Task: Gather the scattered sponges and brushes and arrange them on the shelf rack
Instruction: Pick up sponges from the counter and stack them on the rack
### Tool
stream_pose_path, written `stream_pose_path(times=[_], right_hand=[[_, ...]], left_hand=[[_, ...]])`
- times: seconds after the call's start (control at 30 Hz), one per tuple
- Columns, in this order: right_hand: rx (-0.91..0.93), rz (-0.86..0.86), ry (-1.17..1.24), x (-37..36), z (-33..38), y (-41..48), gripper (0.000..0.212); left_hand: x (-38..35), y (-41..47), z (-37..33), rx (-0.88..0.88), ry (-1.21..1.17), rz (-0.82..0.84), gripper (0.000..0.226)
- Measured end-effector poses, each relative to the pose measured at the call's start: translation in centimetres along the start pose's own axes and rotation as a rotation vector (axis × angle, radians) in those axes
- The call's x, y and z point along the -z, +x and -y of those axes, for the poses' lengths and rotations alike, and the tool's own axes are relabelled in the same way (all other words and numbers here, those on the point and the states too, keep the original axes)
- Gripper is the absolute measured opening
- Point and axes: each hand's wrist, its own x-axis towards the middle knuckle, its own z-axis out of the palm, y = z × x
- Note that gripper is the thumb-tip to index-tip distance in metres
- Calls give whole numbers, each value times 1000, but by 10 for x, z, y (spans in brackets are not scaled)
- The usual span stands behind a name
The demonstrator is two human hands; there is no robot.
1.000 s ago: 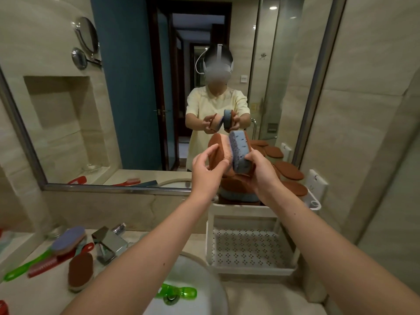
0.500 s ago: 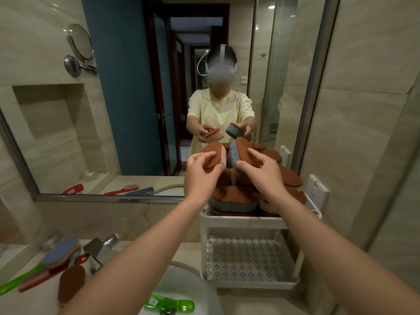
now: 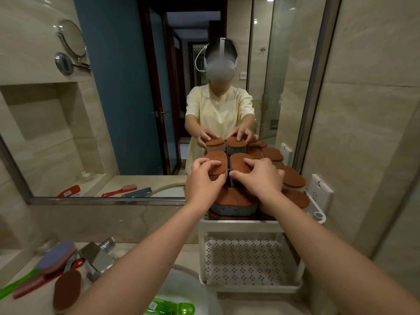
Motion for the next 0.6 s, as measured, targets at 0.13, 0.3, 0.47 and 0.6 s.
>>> stream_pose_path(times=[0.13, 0.3, 0.47, 0.6], right_hand=[[-16, 10, -15, -4, 1, 0, 76], [-21, 30, -25, -5, 0, 0, 75], [-33, 68, -4, -5, 0, -4, 77], [-18, 27, 90, -3, 4, -12, 74]], left_hand=[[-2, 1, 2, -2, 15, 15, 32], [-5, 1, 4, 1, 42, 45, 34], [0, 0, 4, 20, -14, 109, 38], [10, -7, 0, 8, -121, 78, 36]])
